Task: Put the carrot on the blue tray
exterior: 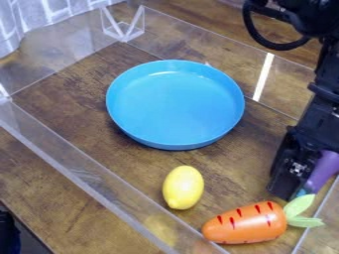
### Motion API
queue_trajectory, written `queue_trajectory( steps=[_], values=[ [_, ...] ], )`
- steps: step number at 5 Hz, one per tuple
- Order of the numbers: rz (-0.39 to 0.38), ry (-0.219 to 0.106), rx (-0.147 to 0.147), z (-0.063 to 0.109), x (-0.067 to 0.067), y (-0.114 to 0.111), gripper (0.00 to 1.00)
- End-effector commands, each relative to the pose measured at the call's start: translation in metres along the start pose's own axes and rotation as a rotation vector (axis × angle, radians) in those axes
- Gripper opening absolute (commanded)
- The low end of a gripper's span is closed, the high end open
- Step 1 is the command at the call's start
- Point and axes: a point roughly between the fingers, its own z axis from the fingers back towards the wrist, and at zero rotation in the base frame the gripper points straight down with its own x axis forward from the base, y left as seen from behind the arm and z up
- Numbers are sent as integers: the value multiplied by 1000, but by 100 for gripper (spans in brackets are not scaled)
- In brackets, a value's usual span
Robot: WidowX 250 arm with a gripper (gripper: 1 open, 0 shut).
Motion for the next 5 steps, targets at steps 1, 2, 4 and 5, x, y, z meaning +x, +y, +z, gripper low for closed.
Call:
queue_trajectory(
  steps=[1,2,4,5],
  values=[
    [-74,27,-35,-15,13,-14,100],
    [-158,57,-40,-19,11,-23,100],
    [-263,99,-47,-22,4,-35,100],
    [-287,113,-58,-23,2,-38,100]
  ],
)
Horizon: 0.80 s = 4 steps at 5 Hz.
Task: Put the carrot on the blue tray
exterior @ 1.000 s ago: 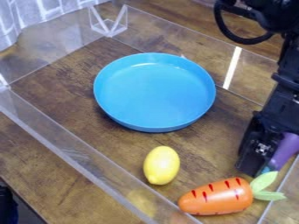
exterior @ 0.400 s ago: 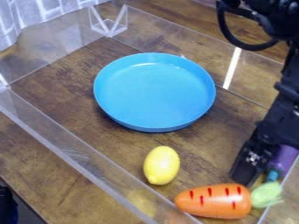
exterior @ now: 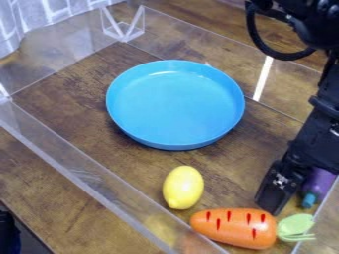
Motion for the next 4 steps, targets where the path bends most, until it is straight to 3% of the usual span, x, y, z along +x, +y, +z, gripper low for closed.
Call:
queue_trajectory(
  steps=[1,4],
  values=[
    [-78,48,-43,-15,9,-14,100],
    [-144,96,-80,-21,9,-33,100]
  ],
)
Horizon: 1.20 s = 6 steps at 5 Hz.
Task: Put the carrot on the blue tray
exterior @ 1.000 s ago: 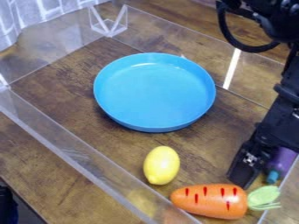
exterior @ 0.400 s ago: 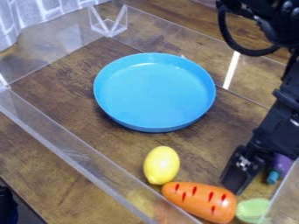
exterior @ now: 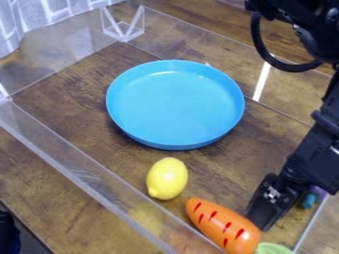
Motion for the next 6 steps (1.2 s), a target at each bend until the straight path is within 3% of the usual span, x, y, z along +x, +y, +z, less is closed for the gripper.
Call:
queue_trajectory(
  steps=[1,3,5,6],
  values=[
    [-39,31,-49,-15,10,-15,100],
    [-17,32,-69,-17,11,-19,100],
    [32,26,-103,-19,2,-22,100],
    [48,27,-115,-22,-14,-24,100]
  ],
)
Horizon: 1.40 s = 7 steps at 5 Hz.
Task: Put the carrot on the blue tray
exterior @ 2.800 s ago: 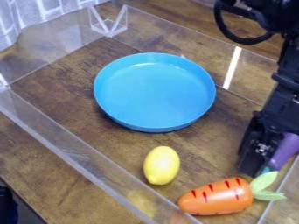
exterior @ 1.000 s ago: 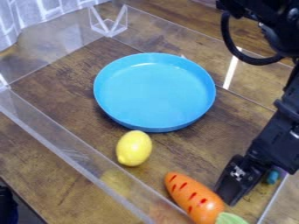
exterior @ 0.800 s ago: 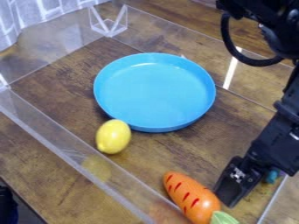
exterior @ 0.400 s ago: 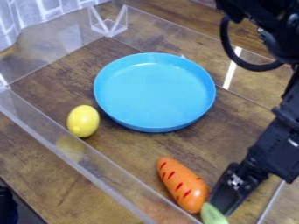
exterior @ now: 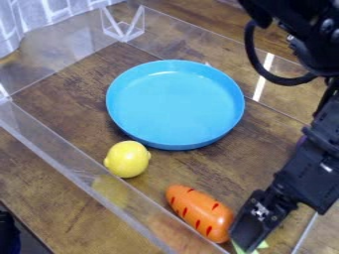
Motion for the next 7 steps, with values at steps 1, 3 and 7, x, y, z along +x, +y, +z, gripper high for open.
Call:
queue_trajectory(
  steps=[1,3,7],
  values=[
    [38,8,-40,-16,-26,-2,100],
    [104,-21,-64,-19,-35,-6,100],
    [55,2,-56,-18,-52,-1,100]
  ],
)
